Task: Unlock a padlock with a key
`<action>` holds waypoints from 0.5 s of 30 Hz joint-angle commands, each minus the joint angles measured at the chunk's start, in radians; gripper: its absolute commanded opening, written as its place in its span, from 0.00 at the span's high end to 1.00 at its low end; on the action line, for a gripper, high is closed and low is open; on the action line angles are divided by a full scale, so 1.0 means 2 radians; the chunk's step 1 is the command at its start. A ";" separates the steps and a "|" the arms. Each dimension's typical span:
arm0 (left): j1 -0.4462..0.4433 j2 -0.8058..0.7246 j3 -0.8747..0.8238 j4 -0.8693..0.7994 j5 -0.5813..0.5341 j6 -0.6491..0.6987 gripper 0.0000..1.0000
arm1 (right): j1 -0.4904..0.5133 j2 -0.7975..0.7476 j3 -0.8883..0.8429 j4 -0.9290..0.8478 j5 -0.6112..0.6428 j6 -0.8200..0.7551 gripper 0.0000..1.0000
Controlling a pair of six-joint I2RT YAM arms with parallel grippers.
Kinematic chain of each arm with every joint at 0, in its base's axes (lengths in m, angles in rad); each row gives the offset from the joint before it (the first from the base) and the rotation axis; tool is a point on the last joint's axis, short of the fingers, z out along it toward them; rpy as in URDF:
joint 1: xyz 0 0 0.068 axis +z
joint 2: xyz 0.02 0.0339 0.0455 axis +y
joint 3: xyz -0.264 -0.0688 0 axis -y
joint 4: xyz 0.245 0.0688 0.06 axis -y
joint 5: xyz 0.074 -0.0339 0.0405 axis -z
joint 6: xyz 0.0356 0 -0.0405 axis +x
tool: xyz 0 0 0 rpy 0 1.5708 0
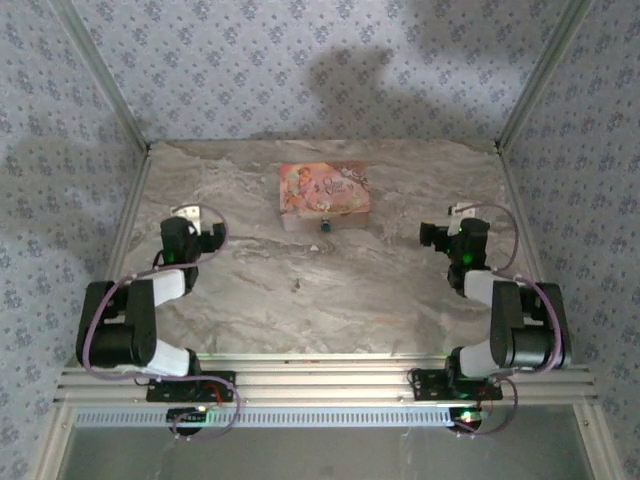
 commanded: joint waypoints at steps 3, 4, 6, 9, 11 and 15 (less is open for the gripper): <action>0.001 -0.061 0.073 -0.179 0.054 -0.064 0.14 | 0.004 -0.041 0.115 -0.235 0.003 0.100 0.02; -0.004 -0.067 0.085 -0.195 0.069 -0.087 0.16 | 0.012 -0.042 0.134 -0.263 0.004 0.121 0.04; -0.025 -0.063 0.109 -0.210 0.111 -0.123 0.20 | 0.036 -0.040 0.160 -0.296 0.005 0.153 0.07; -0.079 -0.020 0.177 -0.270 0.132 -0.153 0.23 | 0.092 -0.012 0.222 -0.354 0.009 0.168 0.10; -0.107 0.019 0.211 -0.271 0.166 -0.190 0.27 | 0.124 0.006 0.259 -0.385 -0.004 0.179 0.13; -0.147 0.073 0.257 -0.279 0.185 -0.225 0.32 | 0.158 0.036 0.280 -0.373 -0.035 0.196 0.14</action>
